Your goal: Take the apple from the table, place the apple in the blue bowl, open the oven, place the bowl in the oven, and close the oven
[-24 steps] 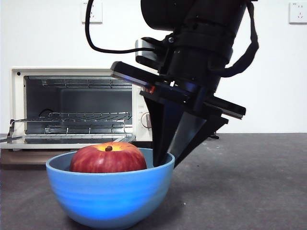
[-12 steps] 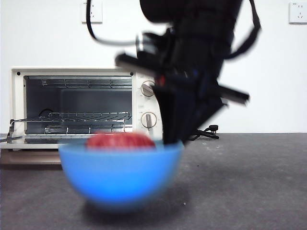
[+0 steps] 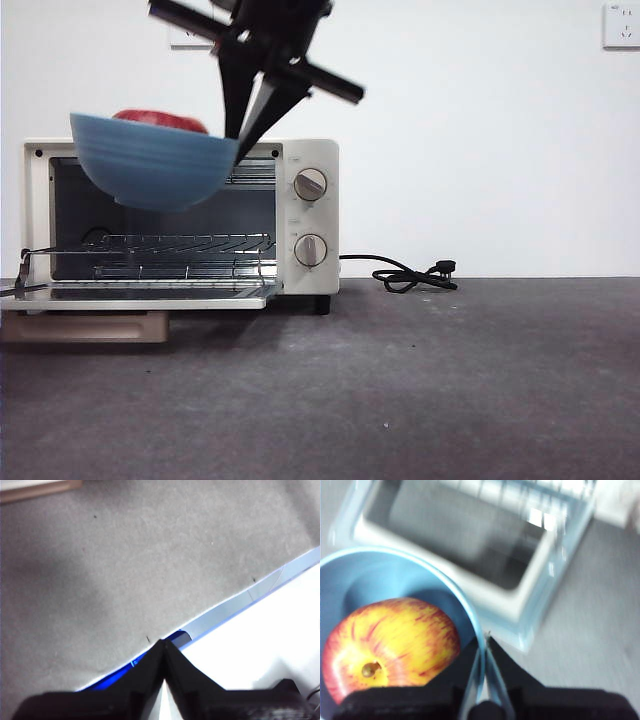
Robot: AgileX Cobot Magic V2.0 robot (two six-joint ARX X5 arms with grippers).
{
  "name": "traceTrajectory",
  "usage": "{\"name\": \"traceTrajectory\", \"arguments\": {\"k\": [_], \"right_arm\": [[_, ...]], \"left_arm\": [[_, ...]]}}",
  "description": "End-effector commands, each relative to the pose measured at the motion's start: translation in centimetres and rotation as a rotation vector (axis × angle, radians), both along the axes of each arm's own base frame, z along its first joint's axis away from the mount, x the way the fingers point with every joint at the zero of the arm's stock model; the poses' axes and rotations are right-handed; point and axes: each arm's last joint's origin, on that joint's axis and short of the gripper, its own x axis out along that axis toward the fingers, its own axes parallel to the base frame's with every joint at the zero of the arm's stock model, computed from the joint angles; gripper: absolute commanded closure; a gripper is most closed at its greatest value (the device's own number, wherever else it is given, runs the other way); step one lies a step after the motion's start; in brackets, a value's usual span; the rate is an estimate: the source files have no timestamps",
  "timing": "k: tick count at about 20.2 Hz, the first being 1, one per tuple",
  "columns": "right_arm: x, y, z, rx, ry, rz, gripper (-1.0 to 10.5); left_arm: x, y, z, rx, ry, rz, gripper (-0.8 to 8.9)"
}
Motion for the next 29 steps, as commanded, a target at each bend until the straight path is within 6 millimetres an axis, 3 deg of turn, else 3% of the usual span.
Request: {"name": "traceTrajectory", "arguments": {"k": [1,5,11,29], "right_arm": [[2.7,1.4,0.2,0.071,0.008,-0.059,9.6],[6.4,1.7,-0.4,0.159,0.05,-0.143,9.6],[8.8,0.9,-3.2,0.123,0.1,-0.245,9.6],[10.2,0.1,-3.2,0.131,0.013,-0.453,9.6]], "left_arm": [[0.1,-0.1,0.1,-0.013,-0.018,0.0,8.18],[0.3,-0.2,0.3,-0.022,-0.043,-0.001,8.18],[0.5,-0.2,0.2,-0.018,-0.04,-0.004,8.18],[0.6,-0.2,0.3,-0.022,-0.049,-0.003,8.18]]}}
